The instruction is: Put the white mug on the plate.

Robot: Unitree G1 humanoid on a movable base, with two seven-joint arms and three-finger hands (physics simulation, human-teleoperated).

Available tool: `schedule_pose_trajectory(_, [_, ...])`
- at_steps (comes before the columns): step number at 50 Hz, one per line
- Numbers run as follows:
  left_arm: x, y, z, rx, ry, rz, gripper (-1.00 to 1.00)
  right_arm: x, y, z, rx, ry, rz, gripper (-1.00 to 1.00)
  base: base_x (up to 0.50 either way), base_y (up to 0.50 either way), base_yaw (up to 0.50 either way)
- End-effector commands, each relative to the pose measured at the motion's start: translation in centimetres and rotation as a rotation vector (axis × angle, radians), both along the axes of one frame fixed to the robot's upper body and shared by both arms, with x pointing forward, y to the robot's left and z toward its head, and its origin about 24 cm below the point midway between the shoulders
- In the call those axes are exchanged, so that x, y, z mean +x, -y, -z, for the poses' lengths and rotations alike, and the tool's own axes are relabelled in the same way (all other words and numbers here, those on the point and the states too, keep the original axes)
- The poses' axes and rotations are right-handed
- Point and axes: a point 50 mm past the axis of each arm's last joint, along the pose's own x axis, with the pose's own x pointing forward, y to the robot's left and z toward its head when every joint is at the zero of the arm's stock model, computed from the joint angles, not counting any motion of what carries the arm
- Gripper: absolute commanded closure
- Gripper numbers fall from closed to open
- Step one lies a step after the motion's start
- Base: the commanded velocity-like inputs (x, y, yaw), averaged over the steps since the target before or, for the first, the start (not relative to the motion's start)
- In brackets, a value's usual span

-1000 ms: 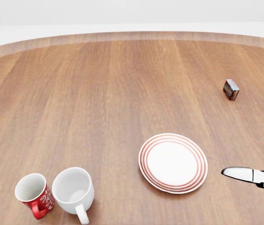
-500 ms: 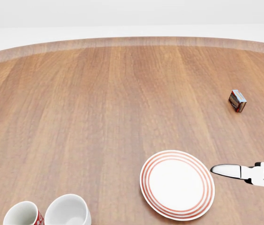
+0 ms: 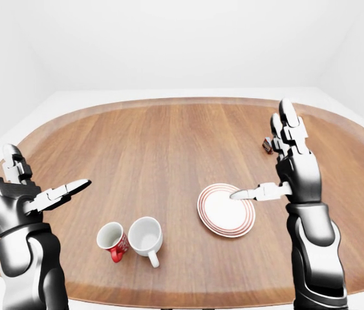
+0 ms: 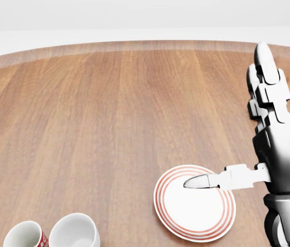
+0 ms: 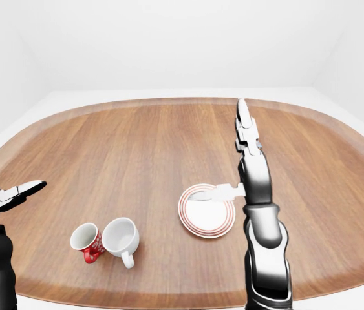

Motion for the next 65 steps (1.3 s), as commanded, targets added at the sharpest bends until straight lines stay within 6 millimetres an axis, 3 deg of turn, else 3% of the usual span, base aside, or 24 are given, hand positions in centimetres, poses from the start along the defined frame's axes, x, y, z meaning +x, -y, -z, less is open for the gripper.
schedule_pose_trajectory(1, [0.0, 0.0, 0.0, -0.001, 0.0, 0.0, -1.0, 2.7, -5.6, 0.5, -0.277, -0.054, -0.15, -1.0, 0.0, 0.0, 0.0])
schedule_pose_trajectory(6, [0.1, 0.0, 0.1, -0.003, -0.004, 0.001, -1.0, 3.9, -9.0, 1.8, -0.5, -0.125, -0.241, -1.0, 0.0, 0.0, 0.0])
schedule_pose_trajectory(9, [0.1, -0.1, 0.1, -0.004, -0.003, 0.0, -1.0, 4.6, -11.4, 3.6, -0.695, -0.214, -0.318, -1.0, 0.0, 0.0, 0.0])
schedule_pose_trajectory(12, [0.0, -0.1, 0.1, -0.005, -0.005, -0.001, -1.0, 4.8, -12.3, 4.3, -0.801, -0.263, -0.32, -1.0, 0.0, 0.0, 0.0])
schedule_pose_trajectory(15, [0.1, -0.1, 0.2, -0.006, -0.01, -0.003, -1.0, 4.4, -13.2, 7.0, -1.018, -0.388, -0.344, -1.0, 0.0, 0.0, 0.0])
schedule_pose_trajectory(17, [0.1, -0.1, 0.3, -0.006, -0.013, -0.004, -1.0, 4.3, -13.3, 7.9, -1.074, -0.442, -0.334, -1.0, 0.0, 0.0, 0.0])
schedule_pose_trajectory(25, [0.0, -0.1, 0.2, -0.005, -0.01, -0.005, -1.0, 2.4, -14.9, 9.0, -1.261, -0.467, -0.28, -1.0, 0.0, 0.0, 0.0])
schedule_pose_trajectory(30, [0.0, 0.0, 0.3, -0.004, -0.011, -0.003, -1.0, 0.8, -15.8, 9.8, -1.341, -0.473, -0.258, -1.0, 0.0, 0.0, 0.0])
schedule_pose_trajectory(39, [0.0, -0.1, 0.4, -0.006, -0.016, -0.002, -1.0, -0.2, -17.9, 11.0, -1.39, -0.483, -0.324, -1.0, 0.0, 0.0, 0.0])
schedule_pose_trajectory(47, [0.1, -0.1, 0.5, -0.009, -0.023, -0.001, -1.0, 0.4, -19.5, 12.0, -1.415, -0.511, -0.386, -1.0, 0.0, 0.0, 0.0])
schedule_pose_trajectory(65, [0.2, -0.1, 0.8, -0.014, -0.032, 0.0, -1.0, 0.5, -22.5, 12.2, -1.454, -0.496, -0.464, -1.0, 0.0, 0.0, 0.0])
